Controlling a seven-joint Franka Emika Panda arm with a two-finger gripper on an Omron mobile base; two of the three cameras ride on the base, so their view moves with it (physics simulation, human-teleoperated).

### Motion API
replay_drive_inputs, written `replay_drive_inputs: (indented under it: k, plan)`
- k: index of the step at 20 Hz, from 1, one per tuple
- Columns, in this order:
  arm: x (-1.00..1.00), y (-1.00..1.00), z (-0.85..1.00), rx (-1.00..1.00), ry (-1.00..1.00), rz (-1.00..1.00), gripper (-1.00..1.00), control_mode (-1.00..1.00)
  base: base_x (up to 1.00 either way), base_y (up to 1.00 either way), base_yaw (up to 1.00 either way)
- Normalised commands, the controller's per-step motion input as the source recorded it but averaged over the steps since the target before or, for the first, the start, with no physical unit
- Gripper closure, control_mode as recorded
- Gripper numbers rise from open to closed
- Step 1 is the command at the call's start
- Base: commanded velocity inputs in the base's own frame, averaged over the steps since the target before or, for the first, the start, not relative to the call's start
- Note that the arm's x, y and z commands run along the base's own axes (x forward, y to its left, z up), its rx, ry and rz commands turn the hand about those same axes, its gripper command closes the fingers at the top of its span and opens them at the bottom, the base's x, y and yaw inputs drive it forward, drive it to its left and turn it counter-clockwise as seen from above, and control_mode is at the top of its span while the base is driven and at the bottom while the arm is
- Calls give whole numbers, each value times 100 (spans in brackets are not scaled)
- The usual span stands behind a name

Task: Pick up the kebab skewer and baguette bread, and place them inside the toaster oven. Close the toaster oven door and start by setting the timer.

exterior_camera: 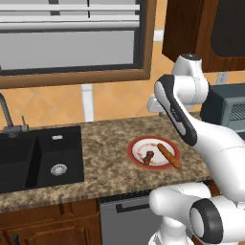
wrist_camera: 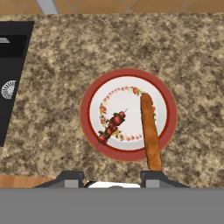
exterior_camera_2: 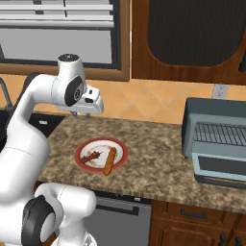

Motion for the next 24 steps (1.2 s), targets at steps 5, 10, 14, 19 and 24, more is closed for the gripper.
replay_drive_inputs:
  k: [5,10,14,19,24]
  plan:
    - [0,0,0,0,0,0,-100,100,0,0,0]
    - [0,0,0,0,0,0,-100,100,0,-9,0]
    - [0,0,0,0,0,0,-100,100,0,-56,0]
    - [0,0,0,0,0,0,-100,100,0,-57,0]
    - [0,0,0,0,0,0,-100,100,0,-59,0]
